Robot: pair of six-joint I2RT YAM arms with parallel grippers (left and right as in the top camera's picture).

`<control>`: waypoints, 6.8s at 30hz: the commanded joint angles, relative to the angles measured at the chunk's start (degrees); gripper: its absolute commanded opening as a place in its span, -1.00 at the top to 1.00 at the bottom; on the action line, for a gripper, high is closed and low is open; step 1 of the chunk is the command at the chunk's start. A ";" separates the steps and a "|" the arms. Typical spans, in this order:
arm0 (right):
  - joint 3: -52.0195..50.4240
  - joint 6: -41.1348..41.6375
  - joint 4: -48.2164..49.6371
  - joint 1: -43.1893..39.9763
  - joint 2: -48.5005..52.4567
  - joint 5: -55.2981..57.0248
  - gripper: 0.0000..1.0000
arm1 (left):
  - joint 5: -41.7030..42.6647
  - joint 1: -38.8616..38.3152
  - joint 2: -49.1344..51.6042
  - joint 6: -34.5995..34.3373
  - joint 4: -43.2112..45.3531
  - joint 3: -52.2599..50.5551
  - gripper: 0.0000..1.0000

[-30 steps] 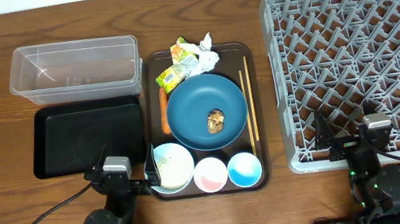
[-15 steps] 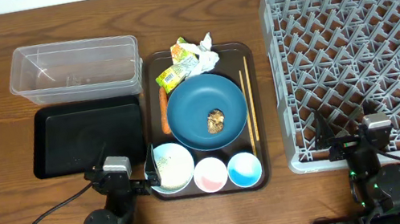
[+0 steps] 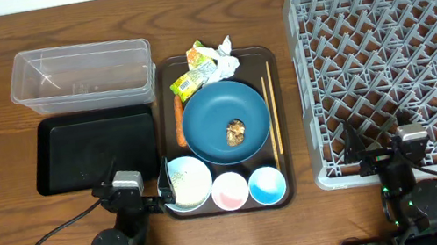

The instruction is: Sort waste into correct bins and load items into the dishwasher rack

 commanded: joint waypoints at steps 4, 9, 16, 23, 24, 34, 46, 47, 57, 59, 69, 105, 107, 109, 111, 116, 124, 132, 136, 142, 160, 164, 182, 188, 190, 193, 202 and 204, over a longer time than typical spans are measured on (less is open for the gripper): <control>-0.09 -0.59 -0.17 -1.64 -0.35 -0.02 -0.99 | 0.81 -0.17 -0.26 0.35 -2.27 -0.70 -0.96; -0.09 -0.59 -0.17 -1.64 -0.35 -0.02 -0.99 | 0.81 -0.17 -0.26 0.35 -2.27 -0.70 -0.96; -0.09 -0.59 -0.17 -1.64 -0.35 0.00 -0.99 | 0.81 -0.17 -0.26 0.35 -2.27 -0.70 -0.96; -0.09 -0.59 -0.17 -1.64 -0.35 0.00 -0.98 | 0.81 -0.17 -0.26 0.35 -2.27 -0.70 -0.96; -0.09 -0.59 -0.17 -1.64 -0.35 -0.02 -0.99 | 0.81 -0.17 -0.26 0.35 -2.27 -0.70 -0.96; -0.09 -0.59 -0.17 -1.64 -0.35 -0.02 -0.99 | 0.81 -0.17 -0.26 0.35 -2.27 -0.70 -0.96; -0.09 -0.59 -0.17 -1.64 -0.35 -0.02 -0.98 | 0.81 -0.17 -0.26 0.35 -2.27 -0.70 -0.96; -0.09 -0.59 -0.17 -1.64 -0.35 -0.02 -0.99 | 0.81 -0.17 -0.26 0.35 -2.27 -0.70 -0.96; -0.09 -0.59 -0.17 -1.64 -0.35 -0.02 -0.98 | 0.81 -0.17 -0.26 0.35 -2.27 -0.70 -0.95; -0.09 -0.59 -0.17 -1.64 -0.35 -0.02 -0.98 | 0.81 -0.17 -0.26 0.35 -2.27 -0.70 -0.95; -0.09 -0.59 -0.17 -1.64 -0.35 -0.02 -0.99 | 0.81 -0.17 -0.26 0.35 -2.27 -0.70 -0.96; -0.09 -0.59 -0.17 -1.64 -0.35 0.00 -0.98 | -1.97 -0.17 -0.26 1.33 -1.99 -0.70 -0.96; -0.09 -0.70 -0.11 -1.64 -0.35 0.13 -0.98 | -4.33 -0.17 -0.26 1.42 -1.77 -0.70 -0.96; -0.09 -2.56 0.74 -1.64 -0.35 3.76 -0.98 | -4.13 -0.17 -0.26 1.40 -1.42 -0.70 -0.96; -0.09 -2.93 0.61 -1.64 -0.35 7.67 -0.99 | -3.93 -0.17 -0.26 1.38 -1.22 -0.70 -0.96; -0.09 -2.91 0.66 -1.64 -0.35 7.56 -0.98 | 0.09 -0.17 -0.26 1.38 6.95 -0.70 -0.96; -0.09 3.96 0.85 -1.60 -0.35 1.75 -0.99 | 0.22 -0.17 -0.26 -10.91 6.73 -0.70 -0.96; 1.01 8.70 1.22 -1.60 -0.35 -10.49 -0.98 | 0.42 -0.17 -0.24 -13.33 3.96 -0.68 -0.96; 6.08 8.00 2.16 -1.60 -0.07 -11.91 -0.98 | 0.81 -0.20 -0.11 -19.45 5.66 2.49 -0.96; 20.48 8.04 -2.93 -1.57 10.45 -10.78 -0.99 | 3.43 -0.20 8.63 -19.37 -9.31 18.51 -0.96; 73.05 5.95 -42.23 -1.49 66.14 -26.51 -0.99 | 10.60 -2.64 64.46 -17.97 -47.76 73.42 -0.96; 73.02 4.33 -43.30 -1.51 70.03 -28.15 -0.99 | 15.87 -3.50 68.87 -18.32 -50.49 73.29 -0.96; 73.05 6.32 -45.00 -1.55 71.32 -20.06 -0.99 | 0.31 -34.67 86.75 -14.53 -63.52 65.90 -0.70; 73.02 6.32 -46.23 -1.55 71.32 -20.09 -0.99 | 0.37 -34.01 88.37 -16.44 -58.45 61.02 -0.23; 73.02 6.32 -46.25 -1.55 71.32 -20.09 -0.98 | 0.33 -33.97 88.35 -16.48 -56.83 59.67 -0.09; 73.02 6.32 -46.29 -1.55 71.32 -20.09 -0.99 | 0.31 -33.97 88.37 -16.48 -54.93 58.29 0.13; 73.02 6.32 -46.27 -1.55 71.32 -20.06 -0.98 | 0.11 -33.97 88.41 -16.48 -53.92 58.05 0.88; 73.02 6.32 -46.27 -1.55 71.32 -20.09 -0.98 | -0.11 -33.81 88.41 -16.46 -54.47 58.05 0.87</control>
